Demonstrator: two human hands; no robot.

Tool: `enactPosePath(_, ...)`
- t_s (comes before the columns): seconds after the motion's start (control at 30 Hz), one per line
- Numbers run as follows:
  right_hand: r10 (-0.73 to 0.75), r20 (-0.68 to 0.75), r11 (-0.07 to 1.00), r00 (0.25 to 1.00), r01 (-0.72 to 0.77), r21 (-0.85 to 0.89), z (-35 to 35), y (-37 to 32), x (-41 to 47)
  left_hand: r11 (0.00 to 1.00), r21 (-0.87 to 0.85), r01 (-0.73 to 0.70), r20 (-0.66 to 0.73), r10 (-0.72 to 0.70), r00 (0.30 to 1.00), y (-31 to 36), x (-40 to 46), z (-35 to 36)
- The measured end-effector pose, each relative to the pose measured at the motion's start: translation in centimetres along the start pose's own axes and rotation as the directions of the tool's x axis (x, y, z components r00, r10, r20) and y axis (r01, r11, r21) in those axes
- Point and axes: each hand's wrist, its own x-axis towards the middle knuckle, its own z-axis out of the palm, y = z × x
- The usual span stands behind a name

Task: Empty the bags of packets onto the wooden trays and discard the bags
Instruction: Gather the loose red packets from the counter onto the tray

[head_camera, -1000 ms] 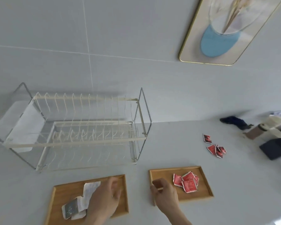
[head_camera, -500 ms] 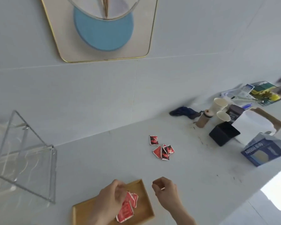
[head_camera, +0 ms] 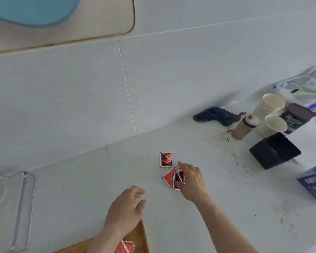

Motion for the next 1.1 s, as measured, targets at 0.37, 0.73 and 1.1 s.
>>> enactPosePath(0.37, 0.320, -0.113, 0.890, 0.941, -0.257, 0.377, 2.1, 3.1, -3.9, 0.969, 0.139, -0.203, 0.032, 0.200, 0.979, 5.5, 7.5, 4.2)
enactPosePath(0.73, 0.136, 0.131, 0.893, 0.982, -0.179, 0.413, 0.2, 5.3, -3.8, 0.884, 0.419, -0.208, -0.054, 0.253, 0.966, 6.4, 8.7, 8.3)
enactPosePath(1.1, 0.108, 0.203, 0.820, 0.973, -0.203, 0.536, 0.0, 5.6, -2.6, 0.995, 0.024, -0.094, -0.094, 0.096, 0.991, 6.0, 11.8, 4.9)
